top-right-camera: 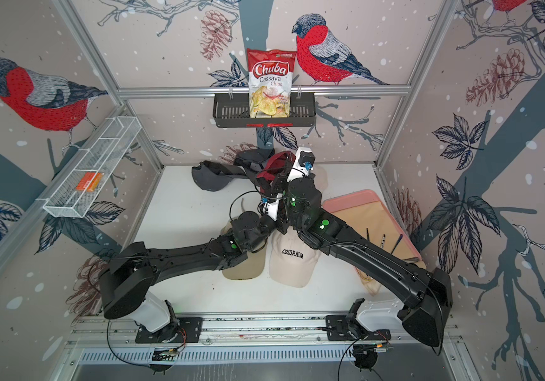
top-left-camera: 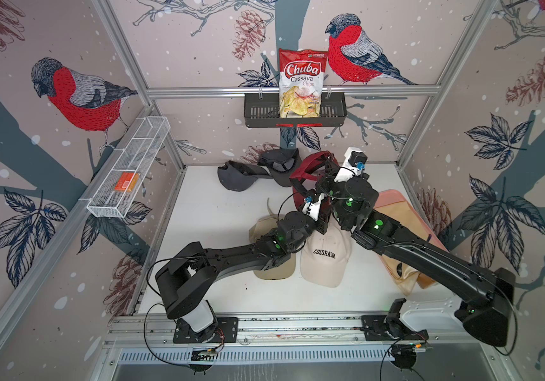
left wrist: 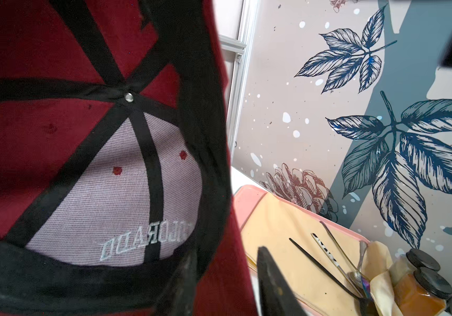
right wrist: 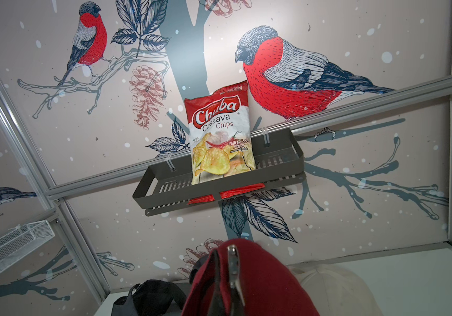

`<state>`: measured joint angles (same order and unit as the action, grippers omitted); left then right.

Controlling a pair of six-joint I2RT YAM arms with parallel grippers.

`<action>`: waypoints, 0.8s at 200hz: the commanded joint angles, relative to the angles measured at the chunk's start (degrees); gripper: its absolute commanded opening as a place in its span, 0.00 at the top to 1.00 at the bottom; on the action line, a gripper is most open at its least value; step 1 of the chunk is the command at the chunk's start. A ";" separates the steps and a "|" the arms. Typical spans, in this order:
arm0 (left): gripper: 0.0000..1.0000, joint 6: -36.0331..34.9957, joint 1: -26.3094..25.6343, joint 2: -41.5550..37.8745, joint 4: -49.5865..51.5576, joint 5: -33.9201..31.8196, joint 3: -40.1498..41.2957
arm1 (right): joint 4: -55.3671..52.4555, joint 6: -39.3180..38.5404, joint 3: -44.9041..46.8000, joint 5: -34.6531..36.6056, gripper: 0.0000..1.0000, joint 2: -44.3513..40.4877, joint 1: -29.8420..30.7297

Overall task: Open the adjustable buckle of the baseball cap
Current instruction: Place the baseball cap at the center of the board.

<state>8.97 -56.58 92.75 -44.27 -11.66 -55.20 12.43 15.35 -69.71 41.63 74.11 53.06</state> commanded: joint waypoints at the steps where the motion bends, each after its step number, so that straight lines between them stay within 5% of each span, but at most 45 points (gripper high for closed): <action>1: 0.82 1.05 0.54 0.14 -1.17 0.95 -0.70 | 3.05 0.21 0.23 0.82 1.00 -0.61 0.27; 28: 1.00 0.05 0.83 -0.56 0.14 1.69 -0.84 | 3.88 -0.15 1.07 0.53 1.00 -0.88 0.26; 102: 1.00 0.33 3.87 -5.64 8.39 5.03 -1.36 | 5.65 -3.46 3.33 -0.13 1.00 -2.04 -0.62; 139: 1.00 1.38 8.22 -9.88 19.10 11.50 -1.66 | 7.52 -6.83 6.82 -6.46 0.59 -6.85 -2.23; 160: 1.00 3.33 12.06 -12.39 23.24 15.96 -1.62 | 8.58 -8.78 8.54 -12.12 0.45 -8.73 -2.95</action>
<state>9.89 -47.66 82.72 -26.89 -1.63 -56.34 17.65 10.15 -62.57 36.71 67.05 50.59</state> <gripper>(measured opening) 0.059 0.498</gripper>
